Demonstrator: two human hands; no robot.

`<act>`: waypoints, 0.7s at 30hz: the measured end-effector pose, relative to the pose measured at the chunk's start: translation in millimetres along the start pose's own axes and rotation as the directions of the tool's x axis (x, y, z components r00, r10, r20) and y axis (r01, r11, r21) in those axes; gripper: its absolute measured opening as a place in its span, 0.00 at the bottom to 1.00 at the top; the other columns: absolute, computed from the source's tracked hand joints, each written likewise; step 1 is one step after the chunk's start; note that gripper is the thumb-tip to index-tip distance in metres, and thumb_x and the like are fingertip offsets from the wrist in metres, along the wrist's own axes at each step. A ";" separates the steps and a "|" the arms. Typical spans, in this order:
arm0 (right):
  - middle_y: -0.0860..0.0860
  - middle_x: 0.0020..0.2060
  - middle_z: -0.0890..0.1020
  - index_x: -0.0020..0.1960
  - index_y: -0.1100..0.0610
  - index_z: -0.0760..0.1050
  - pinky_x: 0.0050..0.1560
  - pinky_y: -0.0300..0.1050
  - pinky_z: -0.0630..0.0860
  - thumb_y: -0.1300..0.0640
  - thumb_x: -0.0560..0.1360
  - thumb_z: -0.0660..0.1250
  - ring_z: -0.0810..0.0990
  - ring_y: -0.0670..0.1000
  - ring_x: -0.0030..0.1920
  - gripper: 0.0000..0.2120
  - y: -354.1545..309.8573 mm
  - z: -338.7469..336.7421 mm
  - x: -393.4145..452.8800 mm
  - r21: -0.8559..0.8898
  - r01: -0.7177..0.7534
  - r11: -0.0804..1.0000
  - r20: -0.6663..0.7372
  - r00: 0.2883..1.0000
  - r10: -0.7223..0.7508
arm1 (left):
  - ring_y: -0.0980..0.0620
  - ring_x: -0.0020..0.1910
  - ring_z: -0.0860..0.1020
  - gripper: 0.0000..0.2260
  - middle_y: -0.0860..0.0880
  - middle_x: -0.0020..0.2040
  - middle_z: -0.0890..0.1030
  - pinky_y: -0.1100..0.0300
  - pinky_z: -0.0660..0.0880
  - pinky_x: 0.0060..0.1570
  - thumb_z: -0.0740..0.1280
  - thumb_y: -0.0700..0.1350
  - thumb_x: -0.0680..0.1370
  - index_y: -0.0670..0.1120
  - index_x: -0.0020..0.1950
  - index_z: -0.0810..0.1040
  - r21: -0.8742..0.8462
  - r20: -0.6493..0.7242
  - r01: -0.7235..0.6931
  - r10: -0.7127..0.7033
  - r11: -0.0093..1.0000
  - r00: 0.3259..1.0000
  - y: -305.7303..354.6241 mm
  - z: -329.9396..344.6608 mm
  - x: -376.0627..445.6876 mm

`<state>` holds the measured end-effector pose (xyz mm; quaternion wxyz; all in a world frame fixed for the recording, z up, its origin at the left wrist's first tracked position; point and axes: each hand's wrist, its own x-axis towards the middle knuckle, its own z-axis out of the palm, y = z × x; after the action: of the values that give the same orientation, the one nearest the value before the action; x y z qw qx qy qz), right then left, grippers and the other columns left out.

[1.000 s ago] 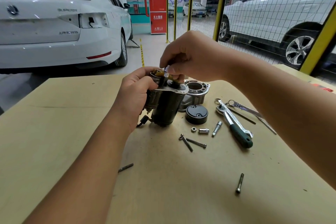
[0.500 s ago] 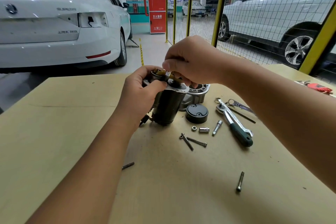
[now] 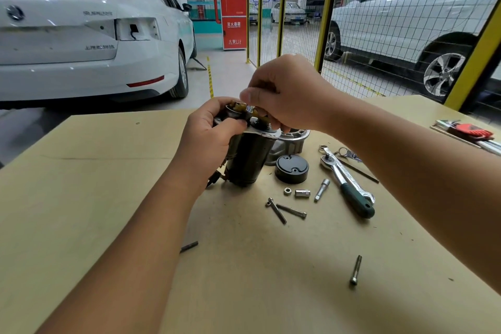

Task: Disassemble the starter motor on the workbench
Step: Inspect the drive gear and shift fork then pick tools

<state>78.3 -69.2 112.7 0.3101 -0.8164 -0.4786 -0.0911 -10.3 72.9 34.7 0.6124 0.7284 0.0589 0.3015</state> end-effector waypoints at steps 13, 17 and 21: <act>0.57 0.35 0.82 0.47 0.58 0.80 0.25 0.43 0.78 0.55 0.82 0.67 0.82 0.50 0.26 0.08 1.2 21.1 -13.7 0.274 -0.070 0.959 -0.134 0.985 0.110 | 0.52 0.45 0.83 0.13 0.50 0.46 0.85 0.55 0.83 0.44 0.68 0.36 0.80 0.54 0.55 0.83 0.000 0.016 -0.006 0.006 1.000 1.000 0.7 -0.5 0.1; 0.53 0.34 0.81 0.48 0.57 0.81 0.27 0.44 0.78 0.55 0.81 0.67 0.82 0.49 0.28 0.07 7.7 39.6 -37.0 0.392 -0.006 0.920 -0.315 0.939 0.141 | 0.52 0.44 0.84 0.14 0.53 0.44 0.85 0.55 0.84 0.43 0.70 0.35 0.77 0.55 0.51 0.84 0.009 -0.037 -0.002 0.002 1.000 0.999 1.4 2.3 1.2; 0.50 0.31 0.81 0.44 0.51 0.80 0.28 0.54 0.78 0.55 0.80 0.67 0.80 0.54 0.30 0.07 34.7 37.4 -68.3 0.443 0.054 0.895 -0.525 0.824 0.210 | 0.44 0.47 0.84 0.12 0.52 0.44 0.85 0.40 0.85 0.48 0.72 0.41 0.70 0.58 0.47 0.85 0.024 -0.145 0.025 -0.021 0.999 0.989 -0.4 6.8 0.3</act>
<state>66.0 -108.6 38.2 0.6160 -0.6813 -0.3393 -0.2030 -6.5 67.4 33.9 0.6005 0.7118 0.1152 0.3456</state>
